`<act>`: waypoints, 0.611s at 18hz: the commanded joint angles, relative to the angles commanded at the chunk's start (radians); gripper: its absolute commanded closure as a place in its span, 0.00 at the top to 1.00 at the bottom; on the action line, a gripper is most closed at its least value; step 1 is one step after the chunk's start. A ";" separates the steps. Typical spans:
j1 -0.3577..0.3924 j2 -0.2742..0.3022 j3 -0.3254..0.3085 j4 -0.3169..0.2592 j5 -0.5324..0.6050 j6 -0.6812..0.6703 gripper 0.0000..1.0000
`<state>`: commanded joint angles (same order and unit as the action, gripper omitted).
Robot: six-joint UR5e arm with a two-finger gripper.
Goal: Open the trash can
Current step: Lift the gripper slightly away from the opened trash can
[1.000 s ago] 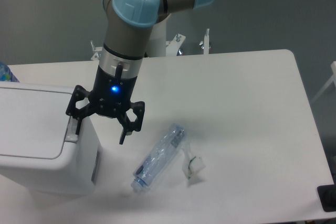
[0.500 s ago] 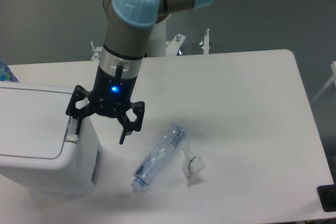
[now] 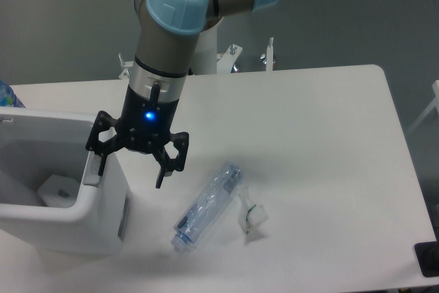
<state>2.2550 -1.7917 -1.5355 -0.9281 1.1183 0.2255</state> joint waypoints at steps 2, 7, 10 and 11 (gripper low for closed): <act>0.000 0.002 0.005 0.000 0.000 0.002 1.00; 0.017 -0.002 0.018 0.003 0.000 0.015 1.00; 0.064 -0.003 0.018 0.018 0.047 0.024 1.00; 0.078 -0.003 0.015 0.021 0.076 0.040 1.00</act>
<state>2.3330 -1.7948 -1.5201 -0.9066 1.1947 0.2652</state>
